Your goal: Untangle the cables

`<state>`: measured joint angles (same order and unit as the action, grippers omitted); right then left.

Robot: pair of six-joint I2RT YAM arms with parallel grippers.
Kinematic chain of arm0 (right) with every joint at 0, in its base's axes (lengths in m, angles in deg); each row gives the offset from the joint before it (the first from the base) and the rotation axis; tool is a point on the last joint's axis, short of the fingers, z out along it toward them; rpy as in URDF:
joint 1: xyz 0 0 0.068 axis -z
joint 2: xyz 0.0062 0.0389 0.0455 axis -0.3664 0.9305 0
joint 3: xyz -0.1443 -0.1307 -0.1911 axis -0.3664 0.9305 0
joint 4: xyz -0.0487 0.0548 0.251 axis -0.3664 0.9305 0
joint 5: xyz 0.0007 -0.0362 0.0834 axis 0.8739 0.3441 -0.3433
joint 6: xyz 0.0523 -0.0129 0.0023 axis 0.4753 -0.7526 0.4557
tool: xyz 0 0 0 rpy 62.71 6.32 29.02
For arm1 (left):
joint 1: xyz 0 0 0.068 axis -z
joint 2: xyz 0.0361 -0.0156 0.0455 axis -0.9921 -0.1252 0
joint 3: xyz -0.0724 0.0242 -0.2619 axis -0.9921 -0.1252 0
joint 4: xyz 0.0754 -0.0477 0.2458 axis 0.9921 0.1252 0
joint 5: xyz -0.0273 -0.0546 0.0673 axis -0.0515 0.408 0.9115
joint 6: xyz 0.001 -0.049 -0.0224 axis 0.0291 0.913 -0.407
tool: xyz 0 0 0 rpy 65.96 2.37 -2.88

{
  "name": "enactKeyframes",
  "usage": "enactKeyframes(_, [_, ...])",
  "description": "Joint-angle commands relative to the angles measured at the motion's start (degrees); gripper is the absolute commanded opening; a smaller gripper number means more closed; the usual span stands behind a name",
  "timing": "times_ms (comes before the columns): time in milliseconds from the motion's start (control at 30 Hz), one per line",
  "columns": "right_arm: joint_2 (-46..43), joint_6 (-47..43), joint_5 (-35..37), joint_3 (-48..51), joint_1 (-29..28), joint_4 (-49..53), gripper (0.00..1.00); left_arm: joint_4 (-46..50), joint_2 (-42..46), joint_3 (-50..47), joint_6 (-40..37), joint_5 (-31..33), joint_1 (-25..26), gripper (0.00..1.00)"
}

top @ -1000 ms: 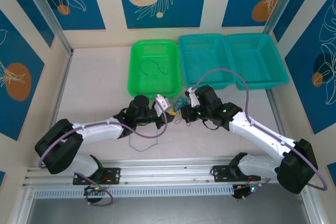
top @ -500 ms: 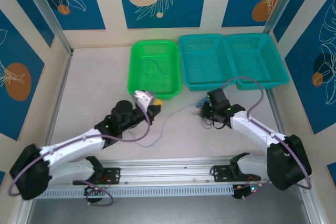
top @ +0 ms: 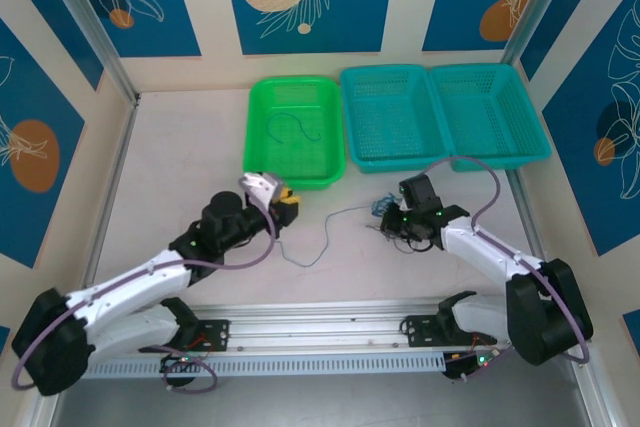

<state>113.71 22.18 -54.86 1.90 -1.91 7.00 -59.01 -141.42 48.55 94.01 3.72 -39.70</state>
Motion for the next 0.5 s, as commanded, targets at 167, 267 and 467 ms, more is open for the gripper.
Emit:
enactKeyframes(167, [-5.87,-6.72,-0.64,-7.95,-10.48,2.88,0.07,-8.45,-13.39,4.83,-11.07,-20.13,1.59,0.5])
enactKeyframes(267, [-5.86,-7.29,-0.3,-9.28,-12.63,3.47,0.07,-9.08,-16.97,6.09,-13.69,-18.02,2.75,0.51])
enactKeyframes(467, [-5.72,-9.13,-1.13,-10.99,-16.07,2.91,0.07,-12.94,-22.33,6.88,-16.53,-13.0,3.05,0.52])
